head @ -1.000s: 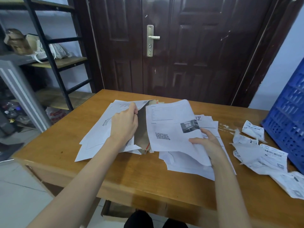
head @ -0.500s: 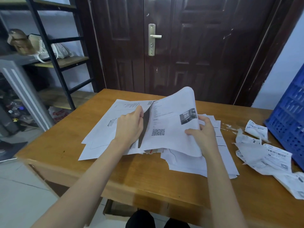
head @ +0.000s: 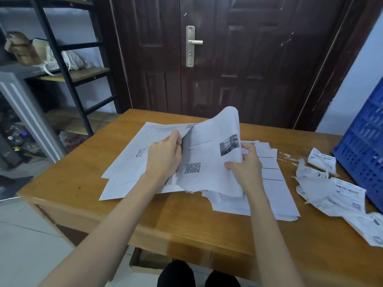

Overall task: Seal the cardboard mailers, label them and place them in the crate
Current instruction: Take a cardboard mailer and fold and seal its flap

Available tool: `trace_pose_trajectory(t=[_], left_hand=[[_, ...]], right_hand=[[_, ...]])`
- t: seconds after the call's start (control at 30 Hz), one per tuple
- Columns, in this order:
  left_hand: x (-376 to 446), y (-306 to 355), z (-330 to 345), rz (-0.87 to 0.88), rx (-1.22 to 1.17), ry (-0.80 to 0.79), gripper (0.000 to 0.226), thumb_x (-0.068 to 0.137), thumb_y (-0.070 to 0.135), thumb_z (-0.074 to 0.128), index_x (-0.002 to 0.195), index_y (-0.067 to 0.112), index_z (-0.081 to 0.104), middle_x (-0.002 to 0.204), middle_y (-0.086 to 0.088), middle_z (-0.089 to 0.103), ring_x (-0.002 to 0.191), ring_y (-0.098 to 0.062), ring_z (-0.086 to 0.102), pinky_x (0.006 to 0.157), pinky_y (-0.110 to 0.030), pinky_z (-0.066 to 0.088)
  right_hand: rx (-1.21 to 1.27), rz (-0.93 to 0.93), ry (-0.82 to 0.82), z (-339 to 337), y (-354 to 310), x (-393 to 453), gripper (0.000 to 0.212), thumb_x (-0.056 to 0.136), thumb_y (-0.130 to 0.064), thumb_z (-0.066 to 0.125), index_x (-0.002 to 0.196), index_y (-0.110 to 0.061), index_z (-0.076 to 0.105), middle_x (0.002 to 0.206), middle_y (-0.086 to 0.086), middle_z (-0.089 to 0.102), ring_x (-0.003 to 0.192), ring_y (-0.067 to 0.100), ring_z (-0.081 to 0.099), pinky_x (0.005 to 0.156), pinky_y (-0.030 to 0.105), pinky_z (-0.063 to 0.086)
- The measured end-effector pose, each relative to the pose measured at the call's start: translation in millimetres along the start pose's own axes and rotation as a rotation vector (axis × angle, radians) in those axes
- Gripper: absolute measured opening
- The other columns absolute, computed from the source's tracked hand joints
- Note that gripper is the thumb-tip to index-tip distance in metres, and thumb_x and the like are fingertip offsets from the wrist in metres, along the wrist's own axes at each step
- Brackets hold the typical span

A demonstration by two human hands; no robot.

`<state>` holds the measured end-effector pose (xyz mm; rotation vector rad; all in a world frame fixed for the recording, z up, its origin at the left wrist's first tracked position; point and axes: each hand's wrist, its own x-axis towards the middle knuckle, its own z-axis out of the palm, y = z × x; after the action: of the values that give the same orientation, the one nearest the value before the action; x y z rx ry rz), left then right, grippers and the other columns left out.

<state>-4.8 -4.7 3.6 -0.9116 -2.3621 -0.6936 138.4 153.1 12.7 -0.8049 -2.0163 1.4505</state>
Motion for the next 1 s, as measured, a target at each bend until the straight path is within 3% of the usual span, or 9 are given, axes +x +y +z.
trace_pose_trajectory(t=[0.23, 0.47, 0.7, 0.9, 1.0], left_hand=[[-5, 1, -1, 0.032, -0.022, 0.007, 0.021, 0.084, 0.017, 0.029, 0.092, 0.013, 0.047, 0.089, -0.005, 0.071, 0.062, -0.03, 0.057, 0.056, -0.033, 0.037], [-3, 3, -1, 0.02, -0.042, 0.01, 0.02, 0.084, 0.017, 0.03, 0.092, 0.014, 0.048, 0.087, -0.004, 0.07, 0.063, -0.029, 0.058, 0.056, -0.034, 0.041], [-5, 10, 0, 0.019, -0.043, 0.025, 0.02, 0.082, 0.018, 0.03, 0.091, 0.014, 0.048, 0.076, -0.002, 0.066, 0.058, -0.03, 0.054, 0.053, -0.031, 0.031], [-5, 18, -4, 0.012, -0.064, 0.039, 0.017, 0.083, 0.014, 0.033, 0.09, 0.014, 0.048, 0.067, 0.0, 0.06, 0.054, -0.026, 0.047, 0.053, -0.029, 0.023], [-6, 23, -3, 0.014, -0.065, 0.036, 0.017, 0.086, 0.015, 0.033, 0.09, 0.014, 0.049, 0.068, 0.0, 0.061, 0.055, -0.026, 0.052, 0.051, -0.03, 0.03]], right_hand=[[-0.114, -0.069, 0.034, -1, 2, 2, 0.06, 0.082, 0.002, 0.063, 0.131, -0.023, 0.039, 0.096, -0.002, 0.057, 0.086, 0.016, 0.057, 0.052, 0.015, 0.039], [-0.061, -0.039, 0.001, -6, -3, 1, 0.06, 0.082, -0.001, 0.067, 0.131, -0.023, 0.039, 0.104, -0.003, 0.056, 0.085, 0.01, 0.055, 0.054, 0.013, 0.04], [0.07, 0.072, -0.054, 6, -2, -4, 0.062, 0.077, -0.004, 0.071, 0.127, -0.022, 0.039, 0.109, 0.002, 0.059, 0.094, 0.02, 0.057, 0.065, 0.026, 0.044], [0.052, 0.092, -0.065, 14, -3, -3, 0.062, 0.077, -0.005, 0.071, 0.128, -0.018, 0.038, 0.113, 0.005, 0.058, 0.094, 0.021, 0.056, 0.061, 0.023, 0.042], [0.023, 0.09, -0.096, 19, -5, -7, 0.062, 0.078, -0.006, 0.072, 0.129, -0.017, 0.037, 0.113, 0.003, 0.054, 0.095, 0.02, 0.054, 0.059, 0.018, 0.04]])
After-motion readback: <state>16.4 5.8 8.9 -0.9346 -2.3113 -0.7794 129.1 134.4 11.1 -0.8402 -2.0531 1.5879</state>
